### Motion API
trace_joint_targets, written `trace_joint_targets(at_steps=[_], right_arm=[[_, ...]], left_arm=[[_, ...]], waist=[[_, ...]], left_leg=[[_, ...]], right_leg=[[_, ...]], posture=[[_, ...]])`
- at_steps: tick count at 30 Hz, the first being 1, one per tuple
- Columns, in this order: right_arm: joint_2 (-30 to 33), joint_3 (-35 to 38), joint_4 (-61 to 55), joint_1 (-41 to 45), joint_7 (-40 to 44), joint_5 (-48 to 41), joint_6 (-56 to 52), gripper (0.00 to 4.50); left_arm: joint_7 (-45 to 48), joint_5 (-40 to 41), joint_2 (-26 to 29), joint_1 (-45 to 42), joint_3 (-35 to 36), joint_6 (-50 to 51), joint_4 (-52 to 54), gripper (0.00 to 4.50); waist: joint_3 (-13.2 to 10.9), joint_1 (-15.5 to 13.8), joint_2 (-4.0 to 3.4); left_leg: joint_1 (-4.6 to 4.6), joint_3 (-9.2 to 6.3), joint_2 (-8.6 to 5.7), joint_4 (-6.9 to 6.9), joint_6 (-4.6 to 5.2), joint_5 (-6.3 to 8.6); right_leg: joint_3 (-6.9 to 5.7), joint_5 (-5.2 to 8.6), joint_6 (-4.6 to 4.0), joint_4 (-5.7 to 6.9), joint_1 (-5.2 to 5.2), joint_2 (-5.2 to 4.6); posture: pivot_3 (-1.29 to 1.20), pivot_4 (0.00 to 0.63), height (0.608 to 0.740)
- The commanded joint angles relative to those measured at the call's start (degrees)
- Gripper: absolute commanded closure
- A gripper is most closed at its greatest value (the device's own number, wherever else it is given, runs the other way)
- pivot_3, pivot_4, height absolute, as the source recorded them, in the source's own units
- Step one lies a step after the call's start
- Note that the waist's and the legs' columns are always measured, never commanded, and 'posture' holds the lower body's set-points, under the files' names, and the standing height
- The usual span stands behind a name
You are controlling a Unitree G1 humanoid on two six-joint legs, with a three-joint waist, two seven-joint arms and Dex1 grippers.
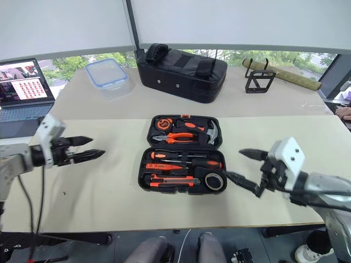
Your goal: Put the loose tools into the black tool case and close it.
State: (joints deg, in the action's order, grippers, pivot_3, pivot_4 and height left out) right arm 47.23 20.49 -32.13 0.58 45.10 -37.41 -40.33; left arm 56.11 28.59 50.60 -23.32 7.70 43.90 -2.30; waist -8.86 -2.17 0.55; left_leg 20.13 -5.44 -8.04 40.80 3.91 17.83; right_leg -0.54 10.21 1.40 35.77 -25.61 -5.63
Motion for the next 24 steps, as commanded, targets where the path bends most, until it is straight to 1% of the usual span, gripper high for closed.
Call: trace_joint_targets(at_steps=[1, 2, 4, 10, 13, 18, 20, 21, 23, 24], right_arm=[[-1.9, -3.3, 3.4, 9.3, -6.5, -1.5, -5.5, 0.07], [-2.4, -4.6, 5.0, 12.0, -7.4, -1.2, -6.7, 0.07], [-3.7, -7.0, 8.2, 17.0, -9.0, -0.6, -9.0, 0.07], [-8.7, -13.3, 21.6, 30.7, -14.4, 3.2, -14.6, 0.07], [-11.7, -15.8, 31.1, 36.8, -16.4, 6.3, -14.7, 0.07], [-14.2, -19.4, 42.4, 43.0, -16.8, 11.8, -12.3, 0.07], [-14.9, -20.3, 46.2, 44.7, -16.4, 13.7, -10.9, 0.07], [-15.3, -20.6, 48.0, 45.5, -16.1, 14.5, -10.2, 0.07], [-16.1, -20.6, 51.6, 47.0, -16.1, 15.9, -8.9, 0.07], [-16.8, -20.1, 53.8, 48.0, -16.5, 16.3, -8.4, 0.32]], left_arm=[[-4.1, -1.9, -3.8, -6.2, -4.1, 3.2, -1.7, 0.07], [-5.5, -2.2, -5.4, -8.1, -4.6, 4.0, -2.9, 0.07], [-8.0, -2.6, -8.4, -11.8, -5.1, 5.9, -6.1, 0.07], [-12.8, -3.2, -16.0, -22.0, -5.7, 10.2, -16.4, 0.07], [-15.0, -4.5, -19.4, -26.4, -5.9, 10.0, -22.6, 0.07], [-17.1, -7.0, -23.1, -30.9, -6.2, 7.7, -31.0, 0.07], [-17.5, -7.9, -24.5, -32.2, -6.1, 6.3, -33.7, 0.58], [-17.5, -8.3, -25.1, -32.8, -6.1, 5.7, -34.7, 0.76], [-17.5, -9.1, -25.9, -33.4, -6.3, 4.8, -36.2, 1.51], [-17.4, -9.6, -26.3, -33.6, -6.5, 4.5, -36.8, 1.83]], waist=[[0.0, 0.3, 0.01], [0.0, 0.6, 0.01], [0.0, 1.0, 0.01], [0.0, 1.5, 0.02], [0.0, 1.6, 0.02], [0.0, 1.7, 0.02], [0.0, 1.7, 0.02], [0.0, 1.8, 0.02], [0.0, 1.9, 0.02], [0.0, 2.0, 0.02]], left_leg=[[0.21, 0.01, -0.01, 0.06, 0.03, -0.02], [0.48, 0.03, -0.01, 0.04, 0.34, -0.21], [0.71, 0.0, 0.04, 0.16, 0.34, -0.25], [1.0, -0.06, -0.01, 0.27, 0.36, -0.26], [1.03, -0.07, 0.0, 0.28, 0.36, -0.27], [1.14, -0.11, -0.02, 0.33, 0.37, -0.27], [1.17, -0.1, -0.04, 0.38, 0.37, -0.27], [1.21, -0.1, -0.05, 0.39, 0.37, -0.27], [1.26, -0.11, -0.04, 0.42, 0.37, -0.27], [1.3, -0.11, -0.04, 0.44, 0.37, -0.27]], right_leg=[[-0.02, 0.0, 0.0, 0.01, -0.26, 0.0], [0.0, 0.0, -0.01, 0.05, -0.57, -0.02], [0.0, -0.01, -0.04, 0.11, -0.73, -0.02], [-0.04, -0.01, -0.04, 0.08, -0.84, -0.03], [-0.01, -0.01, -0.04, 0.15, -0.9, -0.04], [0.0, -0.01, -0.05, 0.26, -1.02, -0.08], [-0.01, -0.02, -0.04, 0.29, -1.05, -0.09], [-0.03, -0.02, -0.04, 0.28, -1.06, -0.1], [-0.02, -0.02, -0.04, 0.3, -1.11, -0.1], [-0.02, -0.02, -0.04, 0.3, -1.12, -0.1]], posture=[[0.0, 0.15, 0.716], [0.0, 0.15, 0.716], [0.0, 0.15, 0.716], [0.0, 0.15, 0.716], [0.0, 0.15, 0.716], [0.0, 0.15, 0.716], [0.0, 0.15, 0.716], [0.0, 0.15, 0.716], [0.0, 0.15, 0.716], [0.0, 0.15, 0.716]])
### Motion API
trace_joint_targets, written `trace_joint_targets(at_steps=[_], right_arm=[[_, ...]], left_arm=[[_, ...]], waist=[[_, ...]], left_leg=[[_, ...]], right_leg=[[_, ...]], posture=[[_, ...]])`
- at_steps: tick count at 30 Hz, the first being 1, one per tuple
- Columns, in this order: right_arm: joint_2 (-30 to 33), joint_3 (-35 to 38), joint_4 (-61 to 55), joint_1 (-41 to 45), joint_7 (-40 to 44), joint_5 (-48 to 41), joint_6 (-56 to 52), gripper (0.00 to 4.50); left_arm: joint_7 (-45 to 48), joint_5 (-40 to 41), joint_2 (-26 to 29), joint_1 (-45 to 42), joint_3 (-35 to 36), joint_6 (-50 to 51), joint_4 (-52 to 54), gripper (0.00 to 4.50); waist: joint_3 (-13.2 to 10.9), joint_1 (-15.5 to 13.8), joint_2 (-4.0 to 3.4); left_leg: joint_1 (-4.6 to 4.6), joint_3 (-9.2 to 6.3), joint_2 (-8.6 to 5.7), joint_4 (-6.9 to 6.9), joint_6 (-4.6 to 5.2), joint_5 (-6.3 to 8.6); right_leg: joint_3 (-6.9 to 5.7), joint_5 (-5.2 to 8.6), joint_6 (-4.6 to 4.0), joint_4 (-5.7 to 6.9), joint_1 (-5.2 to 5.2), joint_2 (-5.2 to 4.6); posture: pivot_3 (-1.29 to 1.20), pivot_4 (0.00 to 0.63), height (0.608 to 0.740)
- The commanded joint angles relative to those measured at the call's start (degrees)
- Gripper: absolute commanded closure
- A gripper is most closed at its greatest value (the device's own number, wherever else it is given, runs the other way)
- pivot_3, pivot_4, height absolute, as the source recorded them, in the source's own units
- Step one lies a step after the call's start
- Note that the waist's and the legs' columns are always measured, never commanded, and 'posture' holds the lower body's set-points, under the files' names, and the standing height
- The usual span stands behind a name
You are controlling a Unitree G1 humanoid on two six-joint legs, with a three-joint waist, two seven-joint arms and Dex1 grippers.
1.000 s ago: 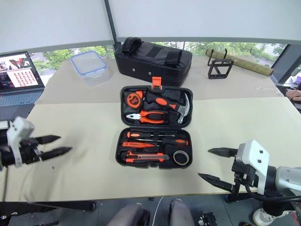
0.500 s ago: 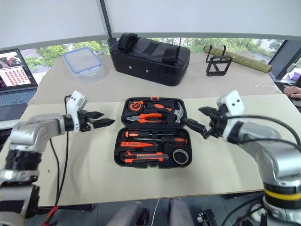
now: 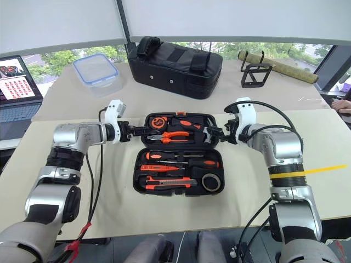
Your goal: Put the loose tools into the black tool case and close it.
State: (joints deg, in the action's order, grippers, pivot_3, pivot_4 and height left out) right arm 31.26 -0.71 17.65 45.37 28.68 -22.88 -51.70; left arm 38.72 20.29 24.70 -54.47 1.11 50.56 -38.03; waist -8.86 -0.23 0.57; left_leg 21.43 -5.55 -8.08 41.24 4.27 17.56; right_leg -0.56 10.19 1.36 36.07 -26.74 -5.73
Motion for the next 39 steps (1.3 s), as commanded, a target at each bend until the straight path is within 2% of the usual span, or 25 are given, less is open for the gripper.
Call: trace_joint_targets(at_steps=[1, 4, 7, 8, 13, 19, 23, 28, 33, 39], right_arm=[[-1.3, 1.4, 6.0, 4.2, -0.3, 2.2, 3.5, 0.58], [-2.1, 1.4, 10.0, 5.9, 0.2, 3.5, 4.8, 1.42], [-2.8, 1.2, 11.9, 6.6, 0.9, 4.4, 5.9, 2.51], [-3.0, 1.1, 12.0, 6.8, 1.2, 4.7, 6.1, 2.88], [-3.6, 1.2, 11.6, 6.8, 1.9, 5.4, 6.2, 4.48], [-4.4, 2.7, 8.0, 7.3, 1.9, 4.6, 5.1, 4.48], [-4.8, 4.1, 2.8, 7.3, 1.3, 4.2, 7.2, 4.48], [-5.2, 5.2, -6.1, 5.6, -1.2, 7.3, 18.4, 4.48], [-4.7, 4.0, -19.7, -3.2, -1.1, 10.2, 27.8, 4.48], [-6.9, 3.3, -31.5, -17.7, -2.9, 10.9, 29.4, 4.48]], left_arm=[[0.2, -1.5, -0.7, -2.5, 0.0, -2.4, -1.6, 2.25], [0.4, -1.9, -1.4, -2.6, 0.1, -2.4, -2.3, 3.27], [0.4, -2.3, -1.9, -2.6, 0.5, -2.4, -2.6, 4.33], [0.4, -2.4, -2.0, -2.6, 0.7, -2.3, -2.5, 4.5], [1.0, -2.6, -1.9, -1.8, 1.0, -1.8, -1.4, 4.5], [2.5, -1.3, -1.9, 0.2, 1.7, -1.3, 2.6, 4.5], [1.3, -0.9, -2.6, 4.4, 3.3, -6.7, 11.1, 4.5], [-1.4, 0.4, -4.0, 7.8, 7.9, -13.3, 19.4, 4.5], [-1.8, 1.0, -3.7, 13.7, 9.5, -16.9, 29.1, 4.5], [-2.0, -0.3, -2.1, 26.2, 7.3, -19.2, 42.7, 4.5]], waist=[[0.0, 0.3, 0.0], [0.0, 0.4, -0.01], [0.0, 0.2, -0.04], [0.0, 0.2, -0.04], [0.0, 0.4, -0.06], [0.0, 0.7, -0.06], [0.0, 1.1, -0.06], [0.0, 1.0, -0.07], [0.0, 1.1, -0.07], [0.1, 1.3, -0.09]], left_leg=[[0.01, 0.0, 0.0, 0.02, 0.0, 0.0], [0.06, 0.0, 0.0, 0.05, 0.0, 0.0], [0.06, -0.04, -0.02, 0.09, 0.0, 0.0], [0.06, -0.04, -0.03, 0.1, 0.0, 0.0], [0.06, -0.08, -0.03, 0.11, 0.0, 0.0], [0.06, -0.08, -0.03, 0.17, 0.0, 0.0], [0.28, -0.07, -0.03, 0.19, -0.01, 0.0], [0.82, -0.09, -0.07, 0.59, -0.01, -0.01], [1.15, -0.04, -0.19, 0.7, -0.02, -0.01], [1.11, -0.03, -0.17, 0.64, -0.03, -0.01]], right_leg=[[0.01, 0.0, 0.0, 0.01, -0.02, -0.01], [0.01, 0.0, 0.0, 0.06, -0.05, -0.05], [0.0, 0.0, 0.0, 0.07, -0.04, -0.07], [0.0, 0.0, 0.0, 0.08, -0.04, -0.07], [-0.01, 0.0, 0.0, 0.1, -0.02, -0.07], [-0.01, 0.0, 0.0, 0.13, -0.01, -0.06], [0.03, 0.0, 0.0, 0.18, -0.24, -0.08], [-0.07, -0.01, -0.01, 0.4, -0.7, -0.08], [-0.07, -0.01, -0.01, 0.74, -1.27, -0.23], [-0.11, -0.01, -0.01, 0.83, -1.32, -0.21]], posture=[[0.0, 0.15, 0.716], [0.0, 0.15, 0.716], [0.0, 0.15, 0.716], [0.0, 0.15, 0.716], [0.0, 0.15, 0.716], [0.0, 0.15, 0.716], [0.0, 0.15, 0.716], [0.0, 0.15, 0.716], [0.0, 0.15, 0.716], [0.0, 0.15, 0.716]])
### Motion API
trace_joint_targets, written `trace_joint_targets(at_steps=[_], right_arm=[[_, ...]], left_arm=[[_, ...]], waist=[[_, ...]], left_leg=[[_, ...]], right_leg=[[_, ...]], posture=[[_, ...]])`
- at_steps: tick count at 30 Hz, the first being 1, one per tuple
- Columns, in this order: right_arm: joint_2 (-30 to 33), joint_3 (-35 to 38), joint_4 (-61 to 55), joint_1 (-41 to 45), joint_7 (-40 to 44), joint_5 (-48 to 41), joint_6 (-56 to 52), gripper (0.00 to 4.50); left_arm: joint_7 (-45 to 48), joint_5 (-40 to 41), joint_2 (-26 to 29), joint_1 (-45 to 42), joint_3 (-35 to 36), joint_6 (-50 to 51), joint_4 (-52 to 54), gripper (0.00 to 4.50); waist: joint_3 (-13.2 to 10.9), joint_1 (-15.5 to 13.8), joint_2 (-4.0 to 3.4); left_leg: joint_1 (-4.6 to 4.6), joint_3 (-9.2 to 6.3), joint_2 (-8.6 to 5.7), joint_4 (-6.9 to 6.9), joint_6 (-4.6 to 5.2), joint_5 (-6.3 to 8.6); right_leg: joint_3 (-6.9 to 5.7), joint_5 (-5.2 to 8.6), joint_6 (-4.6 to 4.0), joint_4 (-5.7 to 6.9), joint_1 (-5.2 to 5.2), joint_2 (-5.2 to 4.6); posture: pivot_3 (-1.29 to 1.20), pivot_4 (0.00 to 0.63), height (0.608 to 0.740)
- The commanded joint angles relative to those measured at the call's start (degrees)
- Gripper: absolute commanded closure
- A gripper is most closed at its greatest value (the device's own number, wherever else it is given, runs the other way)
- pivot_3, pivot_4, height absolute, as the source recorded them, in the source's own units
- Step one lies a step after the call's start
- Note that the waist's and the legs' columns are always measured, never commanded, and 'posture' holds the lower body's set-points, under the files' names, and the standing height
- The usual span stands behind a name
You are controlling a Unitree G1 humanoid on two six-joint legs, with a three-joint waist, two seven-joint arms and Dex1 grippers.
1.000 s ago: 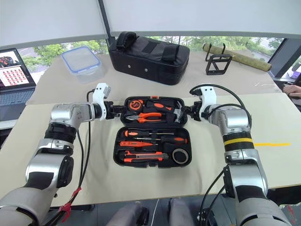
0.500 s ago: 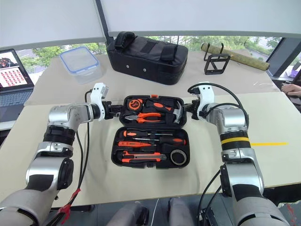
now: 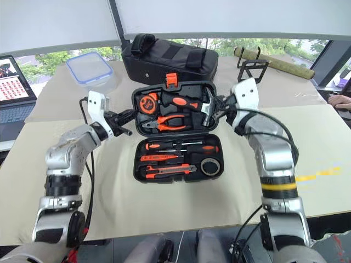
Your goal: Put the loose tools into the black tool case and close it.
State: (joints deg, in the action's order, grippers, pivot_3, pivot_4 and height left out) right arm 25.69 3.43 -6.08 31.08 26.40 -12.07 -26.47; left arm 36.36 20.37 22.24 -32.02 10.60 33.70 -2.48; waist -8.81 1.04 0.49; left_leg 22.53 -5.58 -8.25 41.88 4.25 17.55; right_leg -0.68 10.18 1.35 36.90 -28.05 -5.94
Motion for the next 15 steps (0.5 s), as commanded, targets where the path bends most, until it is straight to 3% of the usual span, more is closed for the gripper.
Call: trace_joint_targets(at_steps=[1, 8, 15], right_arm=[[-1.8, -1.8, -8.8, -6.2, -1.0, 1.4, 6.2, 4.48], [-1.8, -4.6, -10.4, -14.4, -2.1, 8.6, 18.9, 4.48], [3.4, -1.8, -20.9, -23.7, 5.0, 2.8, 17.5, 4.48]], left_arm=[[0.3, -0.8, 0.4, 6.1, -3.0, -3.4, 9.4, 4.5], [-3.7, -0.2, -0.4, 13.5, -3.1, -3.4, 18.1, 4.5], [-6.8, 3.3, 1.5, 21.3, 2.1, 0.9, 26.0, 4.5]], waist=[[0.0, 0.0, -0.01], [0.1, -0.4, -0.11], [0.1, -0.4, -0.14]], left_leg=[[-0.02, 0.05, 0.0, 0.0, 0.0, 0.0], [-1.04, 0.22, 0.06, -0.19, -0.02, 0.02], [-1.38, 0.35, 0.18, -0.52, -0.06, 0.04]], right_leg=[[0.0, 0.0, 0.0, 0.01, 0.01, 0.03], [0.08, 0.02, 0.0, -0.31, 0.96, 0.5], [0.28, 0.04, -0.01, -0.33, 1.08, 0.55]], posture=[[0.0, 0.15, 0.716], [0.0, 0.15, 0.716], [0.0, 0.15, 0.716]])
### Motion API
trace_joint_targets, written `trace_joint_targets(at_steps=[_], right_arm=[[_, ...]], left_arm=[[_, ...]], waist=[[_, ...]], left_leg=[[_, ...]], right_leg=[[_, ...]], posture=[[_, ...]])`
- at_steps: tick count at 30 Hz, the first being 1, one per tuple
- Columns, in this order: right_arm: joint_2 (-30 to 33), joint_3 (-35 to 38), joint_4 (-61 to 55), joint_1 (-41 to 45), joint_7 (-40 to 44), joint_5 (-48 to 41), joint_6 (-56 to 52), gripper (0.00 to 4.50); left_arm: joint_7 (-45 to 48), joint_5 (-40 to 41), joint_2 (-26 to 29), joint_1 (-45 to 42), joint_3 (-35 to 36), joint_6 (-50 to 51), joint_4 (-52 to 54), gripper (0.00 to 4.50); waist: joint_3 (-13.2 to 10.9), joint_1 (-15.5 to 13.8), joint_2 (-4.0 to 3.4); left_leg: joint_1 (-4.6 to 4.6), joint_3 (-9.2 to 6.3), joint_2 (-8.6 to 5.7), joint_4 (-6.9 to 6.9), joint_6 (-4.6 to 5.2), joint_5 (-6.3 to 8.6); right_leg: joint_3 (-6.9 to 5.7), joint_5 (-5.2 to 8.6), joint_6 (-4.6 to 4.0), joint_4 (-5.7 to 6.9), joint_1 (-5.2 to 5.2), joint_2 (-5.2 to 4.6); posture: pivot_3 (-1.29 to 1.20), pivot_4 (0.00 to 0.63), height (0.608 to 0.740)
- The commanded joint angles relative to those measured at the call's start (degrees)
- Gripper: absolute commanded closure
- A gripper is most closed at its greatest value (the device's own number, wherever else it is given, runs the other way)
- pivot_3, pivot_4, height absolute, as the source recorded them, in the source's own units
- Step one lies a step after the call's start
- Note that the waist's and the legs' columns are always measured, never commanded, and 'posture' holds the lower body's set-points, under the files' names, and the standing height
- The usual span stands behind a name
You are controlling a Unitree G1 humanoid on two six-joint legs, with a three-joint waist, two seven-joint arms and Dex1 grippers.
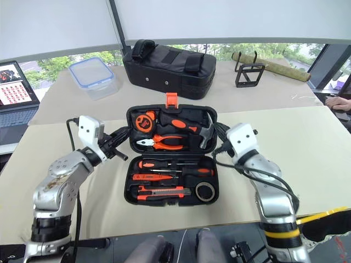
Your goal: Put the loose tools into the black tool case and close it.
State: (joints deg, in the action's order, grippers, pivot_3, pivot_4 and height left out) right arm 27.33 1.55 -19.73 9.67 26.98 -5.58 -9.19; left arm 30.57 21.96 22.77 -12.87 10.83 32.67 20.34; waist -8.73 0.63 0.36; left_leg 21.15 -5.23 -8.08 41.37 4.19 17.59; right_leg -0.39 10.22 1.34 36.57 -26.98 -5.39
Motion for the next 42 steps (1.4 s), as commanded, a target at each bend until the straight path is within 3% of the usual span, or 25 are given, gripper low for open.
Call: trace_joint_targets(at_steps=[1, 6, 11, 19, 22, 31, 38, 39, 42], right_arm=[[2.4, 0.6, -8.8, -3.4, 5.3, -4.7, -0.3, 4.48], [6.2, 1.7, -13.6, -8.3, 8.0, -4.9, 2.9, 4.48], [8.2, 1.7, -10.4, -7.2, 5.9, 2.2, 10.2, 4.48], [8.2, 1.5, 1.3, 2.9, 4.3, 6.0, 16.0, 4.48], [8.3, 1.5, 0.6, 2.0, 5.8, 4.2, 16.1, 4.48], [10.9, 2.4, -10.8, -12.4, 10.8, 1.3, 17.5, 4.48], [14.9, 4.0, -10.5, -17.6, 14.5, 1.0, 25.5, 4.48], [15.4, 4.6, -11.1, -19.0, 15.2, 0.2, 26.0, 4.14], [17.1, 7.6, -14.0, -23.3, 17.3, -3.3, 24.6, 3.16]], left_arm=[[-1.4, 2.3, 1.2, 3.0, 2.6, 2.4, 3.8, 4.5], [-1.4, 3.7, 2.2, 8.0, 4.1, 2.2, 6.3, 4.5], [-1.4, 3.6, 3.0, 10.1, 4.1, -0.1, 6.0, 4.5], [0.7, 0.8, 4.4, 1.5, -0.2, -6.8, -3.0, 4.5], [1.2, 0.5, 4.8, 1.4, -0.6, -7.9, -3.4, 4.5], [0.4, 3.5, 5.4, 18.3, 3.3, -4.8, 10.7, 4.5], [0.6, 6.3, 8.0, 25.4, 8.3, -2.7, 14.4, 4.5], [1.0, 7.0, 8.4, 26.4, 9.3, -2.5, 14.4, 3.77], [2.2, 9.9, 10.2, 28.6, 13.5, -0.5, 14.4, 2.77]], waist=[[0.0, 0.1, -0.03], [0.0, 0.1, -0.06], [0.0, 0.0, -0.06], [0.0, -1.4, -0.01], [0.0, -1.7, -0.01], [0.1, -0.6, -0.11], [0.1, -0.5, -0.07], [0.1, -0.5, -0.07], [0.0, -0.5, 0.09]], left_leg=[[-0.02, 0.07, 0.02, -0.06, -0.01, -0.01], [-0.45, 0.64, 0.19, -0.53, -0.02, -0.01], [-1.09, 0.84, 0.41, -0.77, -0.04, 0.07], [-1.07, 0.95, 0.35, -0.73, -0.03, 0.06], [-0.99, 0.92, 0.32, -0.73, -0.02, 0.06], [-1.04, 1.02, 0.6, -0.87, -0.02, 0.22], [-2.09, 1.28, 1.01, -1.09, -0.56, 0.85], [-2.19, 1.28, 1.05, -1.09, -0.58, 0.88], [-2.28, 1.27, 1.13, -1.15, -0.62, 0.94]], right_leg=[[0.06, 0.01, -0.02, -0.06, -0.01, 0.0], [0.56, 0.03, -0.05, -0.26, 0.11, 0.08], [0.69, 0.05, -0.03, -0.58, 0.71, 0.28], [0.72, 0.04, -0.05, -0.57, 0.7, 0.23], [0.68, 0.03, -0.05, -0.58, 0.67, 0.21], [0.99, 0.04, -0.05, -0.76, 0.62, 0.47], [1.07, 0.23, 0.07, -0.87, 1.59, 0.84], [1.1, 0.38, 0.26, -0.89, 1.69, 0.88], [1.14, 0.43, 0.12, -0.86, 1.73, 0.95]], posture=[[0.0, 0.15, 0.716], [0.0, 0.15, 0.716], [0.0, 0.15, 0.716], [0.0, 0.15, 0.716], [0.0, 0.15, 0.716], [0.0, 0.15, 0.716], [0.0, 0.15, 0.716], [0.0, 0.15, 0.716], [0.0, 0.15, 0.716]])
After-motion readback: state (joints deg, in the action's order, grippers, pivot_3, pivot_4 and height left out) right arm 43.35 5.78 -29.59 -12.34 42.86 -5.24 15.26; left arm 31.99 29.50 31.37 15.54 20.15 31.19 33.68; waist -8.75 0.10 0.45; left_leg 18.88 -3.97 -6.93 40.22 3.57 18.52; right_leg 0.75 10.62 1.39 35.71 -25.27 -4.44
